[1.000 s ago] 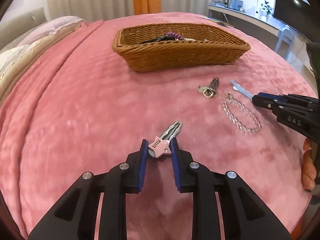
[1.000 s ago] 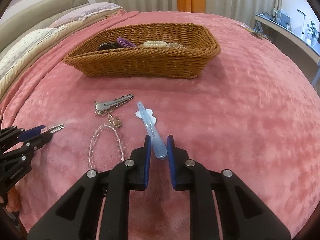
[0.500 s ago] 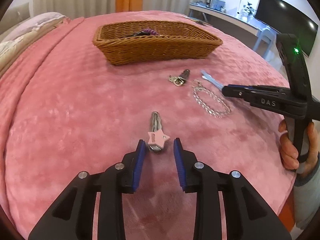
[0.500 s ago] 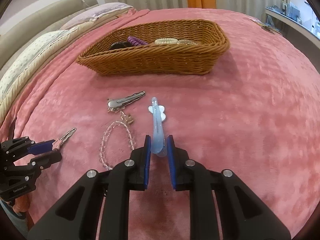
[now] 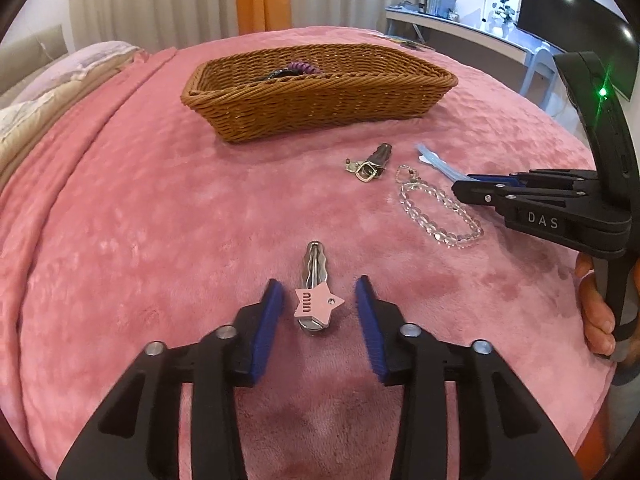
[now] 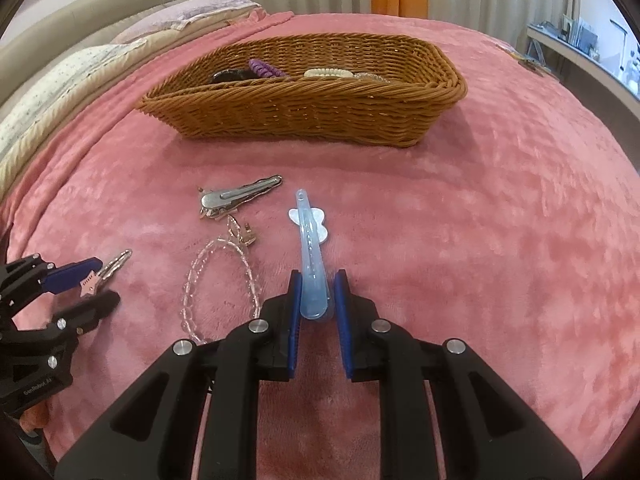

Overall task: Organize jewelry
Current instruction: 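Lift the keys and blue clip and carry both over the basket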

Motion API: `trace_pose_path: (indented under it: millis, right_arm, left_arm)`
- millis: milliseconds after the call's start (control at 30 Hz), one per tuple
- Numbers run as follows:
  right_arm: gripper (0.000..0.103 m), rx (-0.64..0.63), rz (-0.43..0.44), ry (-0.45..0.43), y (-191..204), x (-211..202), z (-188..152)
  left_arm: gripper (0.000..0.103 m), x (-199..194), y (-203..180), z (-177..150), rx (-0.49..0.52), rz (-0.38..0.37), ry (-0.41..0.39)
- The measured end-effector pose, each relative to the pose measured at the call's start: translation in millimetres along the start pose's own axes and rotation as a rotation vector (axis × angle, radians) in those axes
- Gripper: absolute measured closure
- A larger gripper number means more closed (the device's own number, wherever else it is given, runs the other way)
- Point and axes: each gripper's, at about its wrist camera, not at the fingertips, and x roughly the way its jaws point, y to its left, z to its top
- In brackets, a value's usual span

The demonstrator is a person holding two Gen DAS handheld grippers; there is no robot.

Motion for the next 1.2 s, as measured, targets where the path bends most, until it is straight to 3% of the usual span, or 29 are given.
trace_pose_path:
  millis: [67, 200, 567, 767, 900, 1067, 1200]
  right_arm:
    - [0.091, -0.015, -0.009, -0.006, 3.2, -0.9, -0.5]
    - [0.092, -0.023, 0.024, -0.036, 4.1, -9.0, -1.3]
    - [0.092, -0.002, 0.121, -0.179, -1.3, -53.7, 5.7]
    - [0.092, -0.019, 0.090, -0.333, 4.2, -105.2, 28.6]
    - [0.092, -0.021, 0.043, -0.391, 3.9, -120.4, 68.8]
    - [0.092, 0.023, 0.021, -0.406, -5.0, -103.8, 121.4]
    - [0.092, 0.059, 0.007, -0.390, -11.0, -67.1, 149.2]
  left_arm:
    - [0.082, -1.8, -1.4, -0.2, 0.008, 0.006, -0.012]
    - [0.083, -6.6, -0.4, -0.7, 0.003, 0.008, -0.034]
    - [0.083, -43.6, 6.9, 14.6, -0.044, -0.056, -0.197]
    - [0.083, -78.6, 8.2, 56.7, -0.036, -0.076, -0.345]
    - [0.083, -90.3, 11.3, 101.5, -0.042, -0.090, -0.435]
    - [0.082, -74.4, 17.0, 147.6, -0.095, -0.117, -0.480]
    - [0.082, -30.2, 25.7, 177.4, -0.149, -0.109, -0.454]
